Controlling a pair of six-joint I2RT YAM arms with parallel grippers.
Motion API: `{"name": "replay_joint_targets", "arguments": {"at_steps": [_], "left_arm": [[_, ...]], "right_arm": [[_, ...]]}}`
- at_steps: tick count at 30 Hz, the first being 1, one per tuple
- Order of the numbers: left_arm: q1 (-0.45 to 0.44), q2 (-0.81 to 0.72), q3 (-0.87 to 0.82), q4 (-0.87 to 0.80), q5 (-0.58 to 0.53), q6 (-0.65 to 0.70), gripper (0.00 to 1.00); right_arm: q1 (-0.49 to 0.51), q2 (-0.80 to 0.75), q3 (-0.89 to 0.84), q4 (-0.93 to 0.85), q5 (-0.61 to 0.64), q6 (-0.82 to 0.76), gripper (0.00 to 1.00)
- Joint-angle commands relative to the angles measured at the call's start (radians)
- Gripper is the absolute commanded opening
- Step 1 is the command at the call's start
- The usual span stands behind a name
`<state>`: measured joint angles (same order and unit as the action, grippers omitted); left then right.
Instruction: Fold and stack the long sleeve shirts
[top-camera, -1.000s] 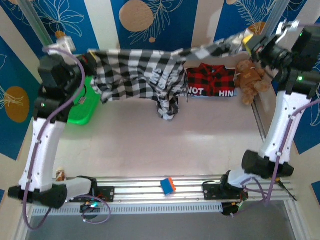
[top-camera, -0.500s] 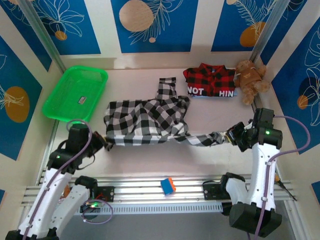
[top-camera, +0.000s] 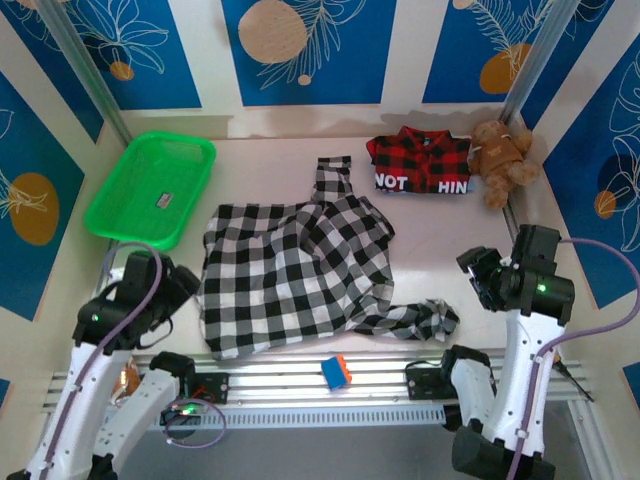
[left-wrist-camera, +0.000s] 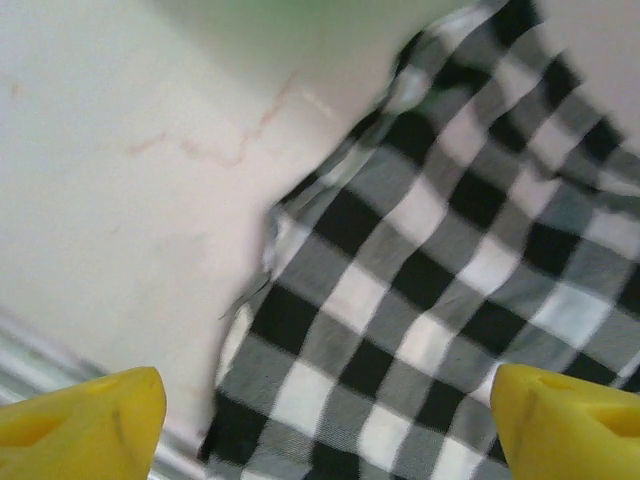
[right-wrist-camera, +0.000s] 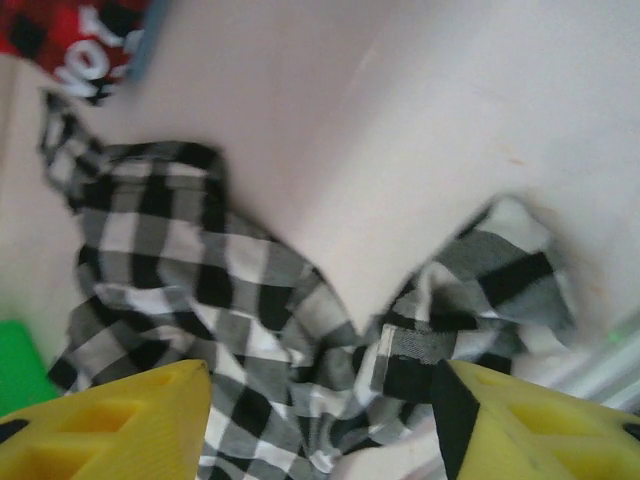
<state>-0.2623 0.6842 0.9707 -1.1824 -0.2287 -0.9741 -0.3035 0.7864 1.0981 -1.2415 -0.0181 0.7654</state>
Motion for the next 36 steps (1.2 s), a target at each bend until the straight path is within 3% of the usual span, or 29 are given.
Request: {"name": "replay_joint_targets", "arguments": {"at_steps": [1, 4, 8, 15, 26, 31, 36], "left_arm": [[0.001, 0.200, 0.077, 0.207, 0.093, 0.203, 0.90], [0.002, 0.476, 0.152, 0.288, 0.236, 0.307, 0.90], [0.006, 0.720, 0.205, 0.376, 0.270, 0.348, 0.87], [0.042, 0.981, 0.246, 0.483, 0.262, 0.338, 0.83], [0.108, 1.059, 0.118, 0.537, 0.190, 0.308, 0.81], [0.121, 1.065, 0.095, 0.537, 0.158, 0.295, 0.80], [0.142, 1.090, 0.110, 0.532, 0.142, 0.291, 0.80]], "right_arm": [[0.129, 0.124, 0.027, 0.171, -0.098, -0.034, 0.66], [0.331, 0.336, 0.102, 0.219, -0.029, -0.164, 0.69], [0.504, 0.643, 0.237, 0.242, 0.086, -0.323, 0.68], [0.494, 1.005, 0.365, 0.403, 0.141, -0.398, 0.63], [0.478, 1.297, 0.496, 0.464, 0.140, -0.399, 0.59], [0.485, 1.343, 0.491, 0.485, 0.174, -0.326, 0.39], [0.463, 1.329, 0.479, 0.465, 0.241, -0.204, 0.07]]}}
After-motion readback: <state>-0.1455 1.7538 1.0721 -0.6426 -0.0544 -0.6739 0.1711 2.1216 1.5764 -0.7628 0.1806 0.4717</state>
